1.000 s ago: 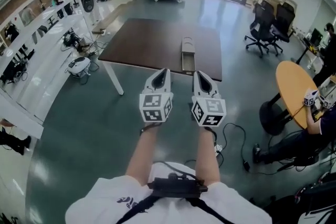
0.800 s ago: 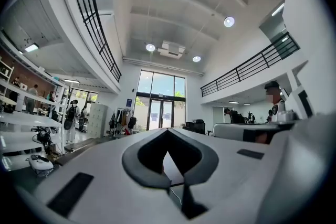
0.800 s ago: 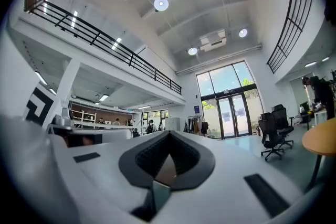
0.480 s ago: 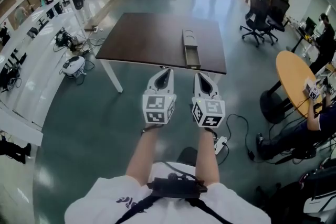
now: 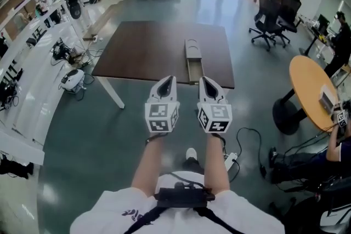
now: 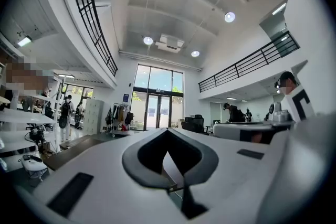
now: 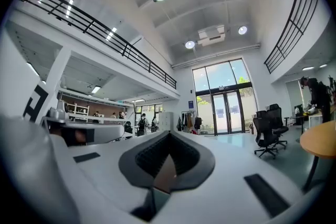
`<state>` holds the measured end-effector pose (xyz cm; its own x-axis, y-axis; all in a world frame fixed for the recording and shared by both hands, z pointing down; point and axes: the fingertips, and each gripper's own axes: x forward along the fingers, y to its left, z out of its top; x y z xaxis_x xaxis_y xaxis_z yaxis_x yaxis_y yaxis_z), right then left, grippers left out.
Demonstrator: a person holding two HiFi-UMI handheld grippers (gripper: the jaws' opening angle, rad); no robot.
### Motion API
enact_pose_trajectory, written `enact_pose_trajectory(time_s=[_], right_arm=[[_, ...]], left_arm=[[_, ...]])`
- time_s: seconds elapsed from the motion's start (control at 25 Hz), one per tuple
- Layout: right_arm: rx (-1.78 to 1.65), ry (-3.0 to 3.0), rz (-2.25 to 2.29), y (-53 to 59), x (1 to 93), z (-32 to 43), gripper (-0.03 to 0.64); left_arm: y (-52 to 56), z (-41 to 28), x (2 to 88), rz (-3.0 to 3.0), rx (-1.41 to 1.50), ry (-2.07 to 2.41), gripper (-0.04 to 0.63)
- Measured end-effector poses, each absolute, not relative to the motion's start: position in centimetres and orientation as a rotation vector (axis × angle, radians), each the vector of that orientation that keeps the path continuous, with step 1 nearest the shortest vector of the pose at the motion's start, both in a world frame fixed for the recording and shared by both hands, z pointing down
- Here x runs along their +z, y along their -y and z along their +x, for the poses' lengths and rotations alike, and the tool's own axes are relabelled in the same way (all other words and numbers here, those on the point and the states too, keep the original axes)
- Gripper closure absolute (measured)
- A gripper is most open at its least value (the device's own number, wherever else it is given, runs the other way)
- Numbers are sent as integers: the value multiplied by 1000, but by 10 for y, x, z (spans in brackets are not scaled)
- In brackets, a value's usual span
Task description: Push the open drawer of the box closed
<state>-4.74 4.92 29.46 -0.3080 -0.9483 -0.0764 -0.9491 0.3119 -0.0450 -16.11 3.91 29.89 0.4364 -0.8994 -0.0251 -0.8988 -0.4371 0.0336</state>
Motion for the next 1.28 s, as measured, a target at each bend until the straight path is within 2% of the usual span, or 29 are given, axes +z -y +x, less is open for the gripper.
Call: enact_pose_trajectory(time_s=[0.44,0.88,1.28], right_arm=[[15,-2494,-1655,114,269,33,612],[-245,-2580,-1630,177,371,46,612],[-375,-2614,-1723,218,453,50,612]], left_arm=[[111,-90,281,2594,-99,1790,601],[164,-68,368,2508,62,1785,601],[229,-49,424,2604,72,1662,601]])
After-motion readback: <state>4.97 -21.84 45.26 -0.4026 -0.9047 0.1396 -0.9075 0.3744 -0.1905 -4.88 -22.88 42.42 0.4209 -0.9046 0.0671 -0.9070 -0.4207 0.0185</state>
